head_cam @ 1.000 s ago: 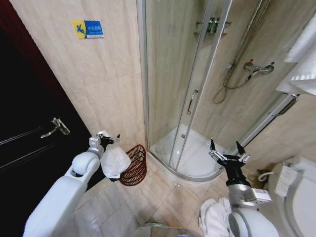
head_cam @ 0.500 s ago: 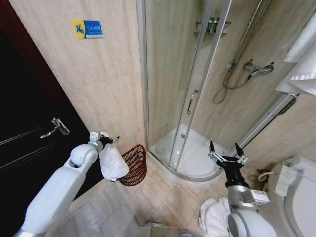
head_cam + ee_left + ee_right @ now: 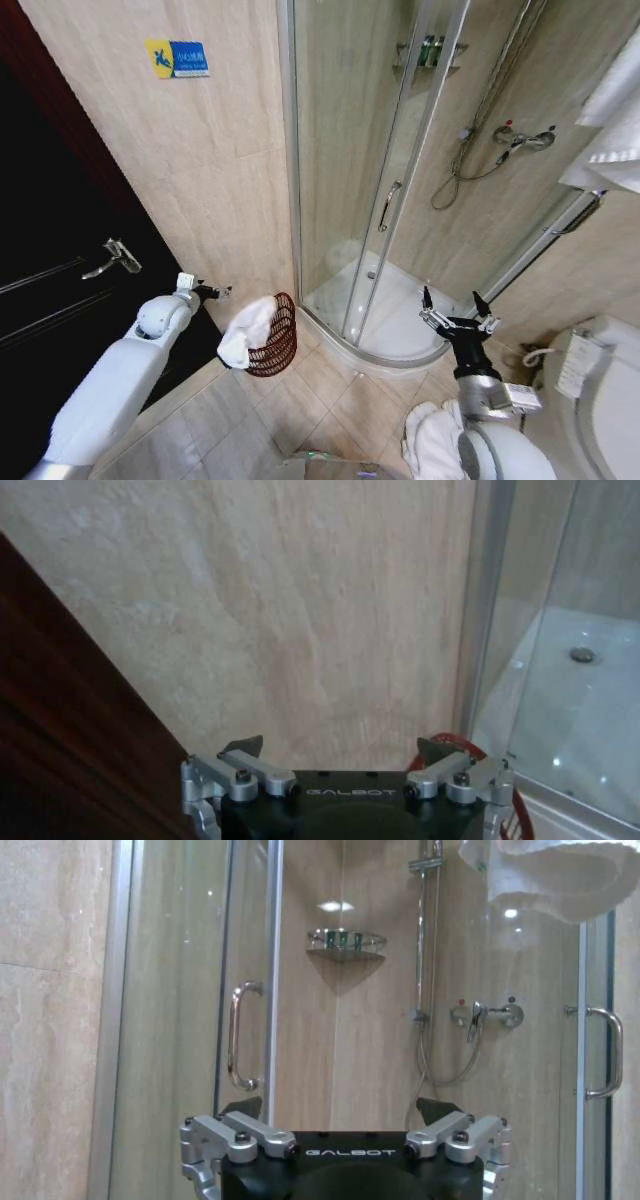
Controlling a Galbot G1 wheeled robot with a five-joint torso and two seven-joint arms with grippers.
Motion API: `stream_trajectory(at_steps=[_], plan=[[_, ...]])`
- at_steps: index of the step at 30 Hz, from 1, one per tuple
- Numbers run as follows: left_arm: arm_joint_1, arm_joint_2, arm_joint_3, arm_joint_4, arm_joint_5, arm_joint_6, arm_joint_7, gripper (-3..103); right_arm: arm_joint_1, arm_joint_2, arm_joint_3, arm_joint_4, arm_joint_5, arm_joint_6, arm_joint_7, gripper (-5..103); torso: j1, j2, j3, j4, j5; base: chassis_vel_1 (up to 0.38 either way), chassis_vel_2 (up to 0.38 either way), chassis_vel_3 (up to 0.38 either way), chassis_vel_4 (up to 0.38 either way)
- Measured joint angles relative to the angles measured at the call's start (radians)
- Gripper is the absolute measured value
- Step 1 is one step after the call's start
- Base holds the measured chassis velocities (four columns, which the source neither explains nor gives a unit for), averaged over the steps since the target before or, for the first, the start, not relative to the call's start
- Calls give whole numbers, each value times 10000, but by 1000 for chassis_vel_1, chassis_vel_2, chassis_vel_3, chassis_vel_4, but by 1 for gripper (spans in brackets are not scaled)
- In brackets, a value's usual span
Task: Discard the used towel into the hamper.
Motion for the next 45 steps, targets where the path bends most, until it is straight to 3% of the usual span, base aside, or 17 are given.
stream_trajectory(at_steps=[5,7,9,10,11,12,13,16,17,21,22,27,33,35,38,45], plan=[[240,-91,-222,-118,15,-384,-351,100,-11,3,-8,45,-5,0,1,100,1,0,0,0,-1,0,0,0,0],[541,-207,-495,-394,-19,-695,-647,100,-11,13,-13,73,-7,0,4,100,0,0,0,0,0,0,0,0,0],[925,-391,-786,-768,-282,-1404,-1137,100,-5,35,-17,88,-9,-1,8,100,0,0,0,1,0,0,0,0,0],[925,-391,-786,-768,-282,-1404,-1137,100,-5,35,-17,88,-9,-1,8,100,0,0,0,1,0,0,0,0,0],[1098,-513,-895,-956,-412,-1918,-1431,100,4,45,-23,100,-9,-3,12,100,0,0,0,1,2,0,0,0,0],[1335,-694,-1040,-1222,-610,-2831,-1726,100,11,53,-37,113,-12,-12,22,100,0,0,0,1,1,0,0,0,0],[1335,-694,-1040,-1222,-610,-2831,-1726,100,11,53,-37,113,-12,-12,22,100,0,0,0,1,1,0,0,0,0],[1847,-1204,-1354,-1869,-745,-4906,-1963,100,8,75,-80,189,-27,-54,61,100,0,0,0,0,1,0,0,0,0],[1847,-1204,-1354,-1869,-745,-4906,-1963,100,8,75,-80,189,-27,-54,61,100,0,0,0,0,1,0,0,0,0],[2799,-1962,-1826,-2966,-520,-6090,-1996,100,-115,109,-25,315,-19,-86,75,100,0,0,-1,0,1,0,0,0,0],[2799,-1962,-1826,-2966,-520,-6090,-1996,100,-115,109,-25,315,-19,-86,75,100,0,0,-1,0,1,0,0,0,0],[4175,-3257,-2614,-4167,32,-6864,-1096,100,-375,253,6,508,-16,-135,9,100,-1,0,-1,0,2,0,0,0,0],[5138,-3971,-2909,-4560,453,-7352,-470,100,-581,387,2,736,-71,-167,-104,100,-1,0,-1,1,1,0,0,0,0],[5502,-4307,-3081,-4660,947,-7631,-214,100,-684,454,41,830,-111,-204,-151,100,-1,1,-1,1,-1,0,0,0,0],[5799,-4472,-3183,-4777,1178,-7799,-29,100,-720,510,71,861,-157,-230,-179,100,-1,0,-1,1,0,0,0,0,0],[6159,-4253,-3276,-4996,604,-7644,81,100,-819,634,84,887,-216,-386,-313,100,-1,0,0,0,0,0,0,0,0]])
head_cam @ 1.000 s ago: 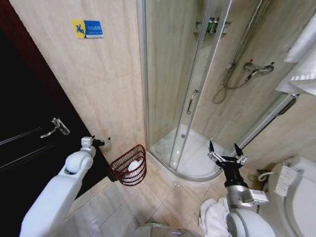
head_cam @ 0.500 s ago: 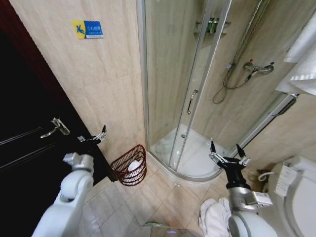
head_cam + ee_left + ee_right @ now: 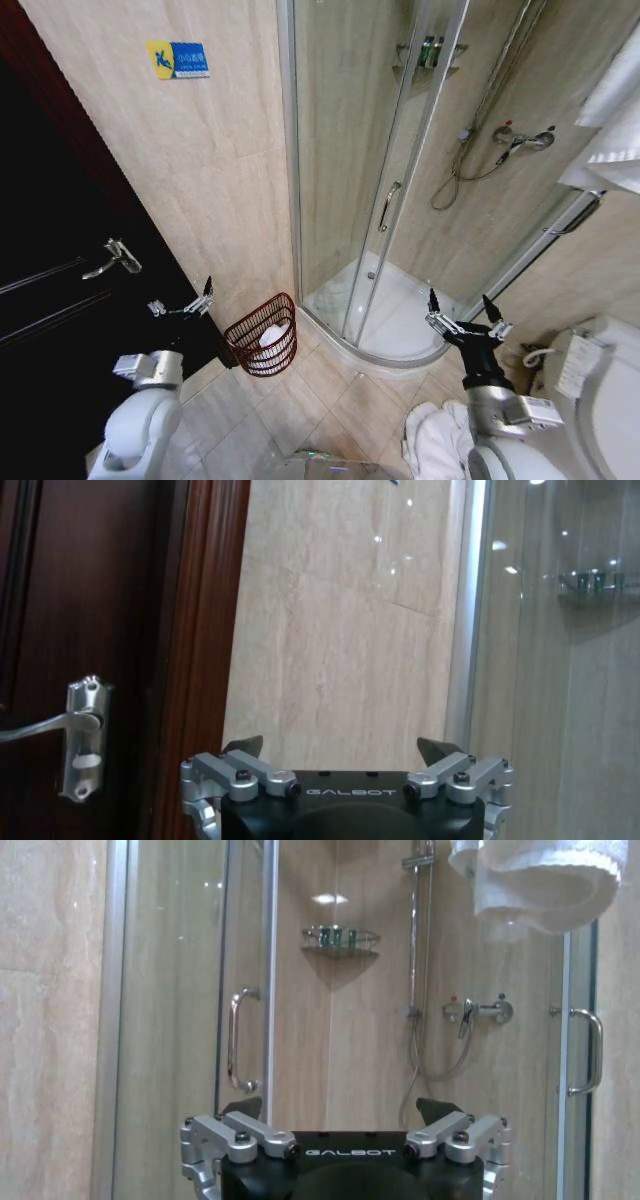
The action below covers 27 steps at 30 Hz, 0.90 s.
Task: Discard the used towel into the hamper.
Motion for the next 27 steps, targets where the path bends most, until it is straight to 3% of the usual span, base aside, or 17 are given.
stream_trajectory(at_steps=[27], plan=[[-257,-34,176,-145,434,281,20,100,-344,-15,22,-3,-310,7,-41,100,2,0,1,0,-1,0,0,0,0]])
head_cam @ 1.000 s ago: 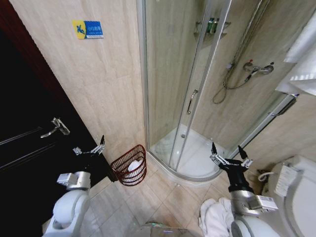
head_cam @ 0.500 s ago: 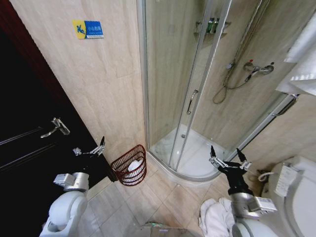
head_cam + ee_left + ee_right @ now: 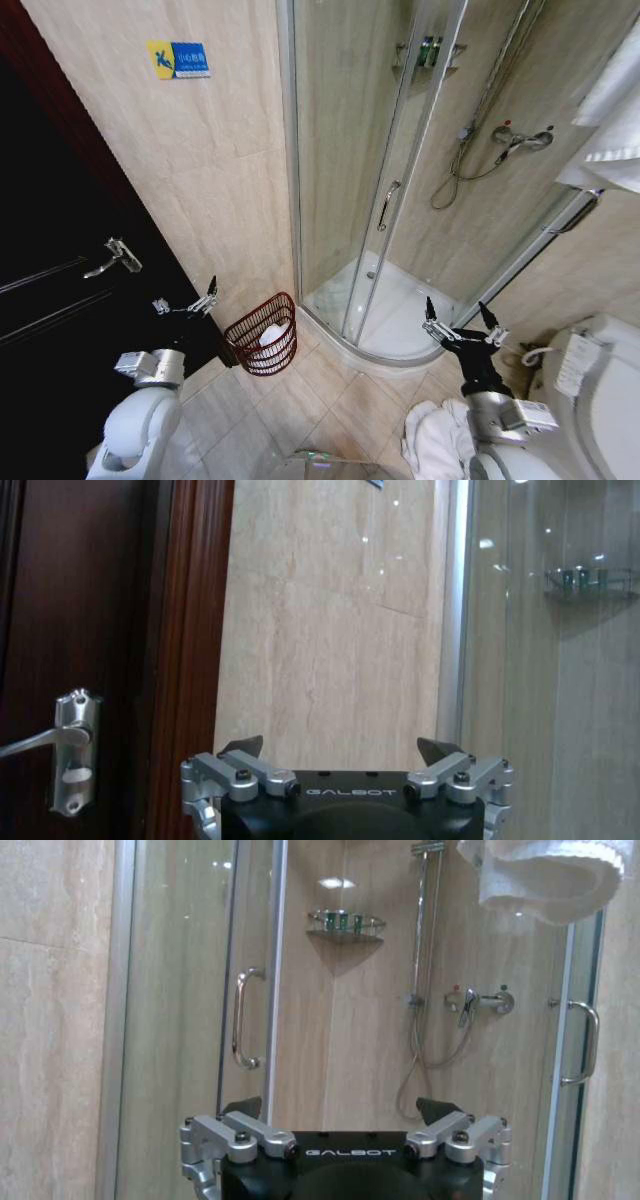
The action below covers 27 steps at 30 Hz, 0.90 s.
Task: Discard the used towel into the hamper.
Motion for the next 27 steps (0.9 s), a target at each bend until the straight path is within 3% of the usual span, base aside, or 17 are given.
stream_trajectory(at_steps=[19,27], plan=[[19,125,68,135,108,18,155,100,-23,-88,174,-41,238,102,36,100,0,-1,0,0,0,4,-8,-7,6],[-87,527,258,405,133,-10,163,100,-233,-378,612,-49,1081,190,146,100,-2,-1,0,0,0,0,0,0,0]])
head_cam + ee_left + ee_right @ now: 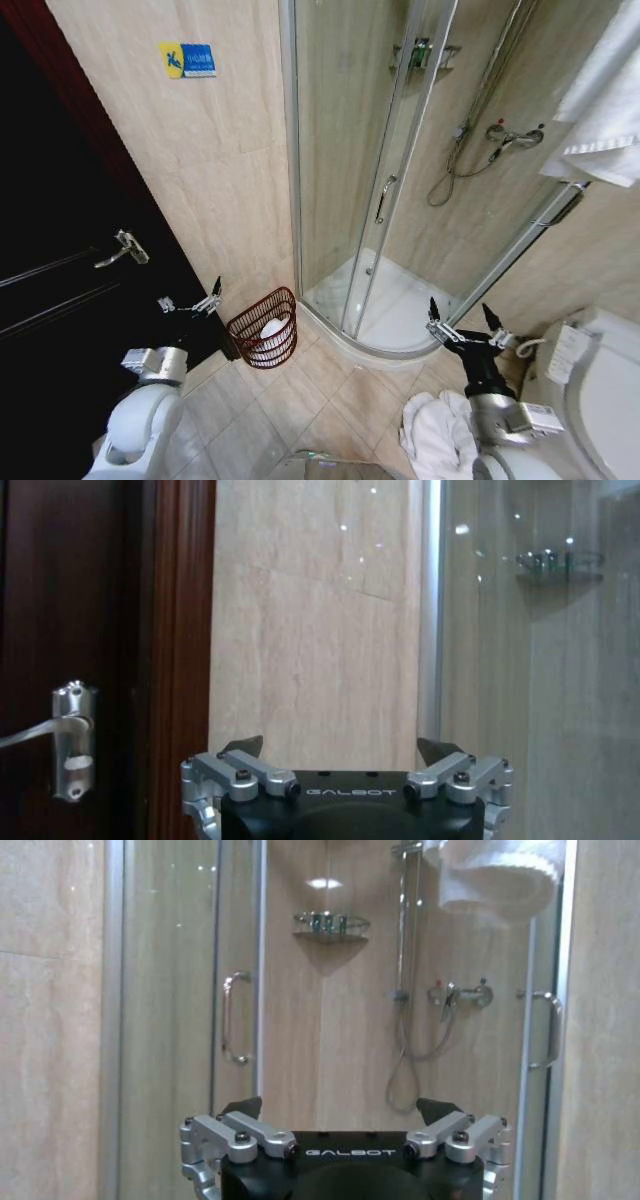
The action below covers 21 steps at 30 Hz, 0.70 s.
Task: Discard the used towel into the hamper.
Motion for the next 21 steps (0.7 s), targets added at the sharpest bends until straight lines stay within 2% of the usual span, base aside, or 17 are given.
stream_trajectory(at_steps=[6,9,14,21], plan=[[-261,392,131,166,-236,12,-13,100,-15,-526,1258,-247,912,90,-113,100,1,0,0,-1,2,0,0,0,0],[-585,674,151,341,-683,158,-39,100,36,-1005,2004,-540,1532,184,-401,100,0,0,0,0,1,0,0,0,0],[-862,731,149,403,-920,326,-82,100,65,-1310,2405,-767,1943,385,-837,100,2,0,0,-1,2,0,0,0,0],[-757,608,114,102,-910,406,-98,100,-50,-1240,2372,-598,2095,385,-1174,100,1,0,0,0,0,0,0,0,0]])
